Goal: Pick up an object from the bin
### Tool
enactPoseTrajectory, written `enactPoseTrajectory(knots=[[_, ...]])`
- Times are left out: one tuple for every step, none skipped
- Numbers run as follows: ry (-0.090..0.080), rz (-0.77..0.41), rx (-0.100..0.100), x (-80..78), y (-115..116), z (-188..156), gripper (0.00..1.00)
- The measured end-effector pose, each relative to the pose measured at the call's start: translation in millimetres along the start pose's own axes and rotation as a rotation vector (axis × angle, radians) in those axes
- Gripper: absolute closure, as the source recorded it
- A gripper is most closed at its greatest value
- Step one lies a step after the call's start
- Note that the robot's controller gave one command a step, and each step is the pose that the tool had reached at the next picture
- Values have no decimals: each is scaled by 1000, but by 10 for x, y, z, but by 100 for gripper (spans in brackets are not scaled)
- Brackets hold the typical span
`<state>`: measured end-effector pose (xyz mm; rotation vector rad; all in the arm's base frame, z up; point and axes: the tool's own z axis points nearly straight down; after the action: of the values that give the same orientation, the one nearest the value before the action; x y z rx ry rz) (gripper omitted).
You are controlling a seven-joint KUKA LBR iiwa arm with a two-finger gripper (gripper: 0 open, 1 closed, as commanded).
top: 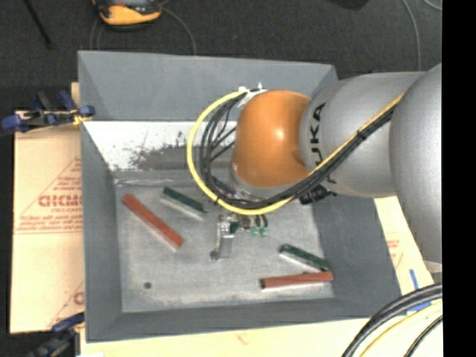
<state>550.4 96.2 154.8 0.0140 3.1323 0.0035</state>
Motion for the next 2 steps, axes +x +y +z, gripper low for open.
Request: enactPoseTrajectory(knots=[[8, -28, 1, -367, 750, -13, 0], [5, 236, 1, -166, 798, 165, 0]])
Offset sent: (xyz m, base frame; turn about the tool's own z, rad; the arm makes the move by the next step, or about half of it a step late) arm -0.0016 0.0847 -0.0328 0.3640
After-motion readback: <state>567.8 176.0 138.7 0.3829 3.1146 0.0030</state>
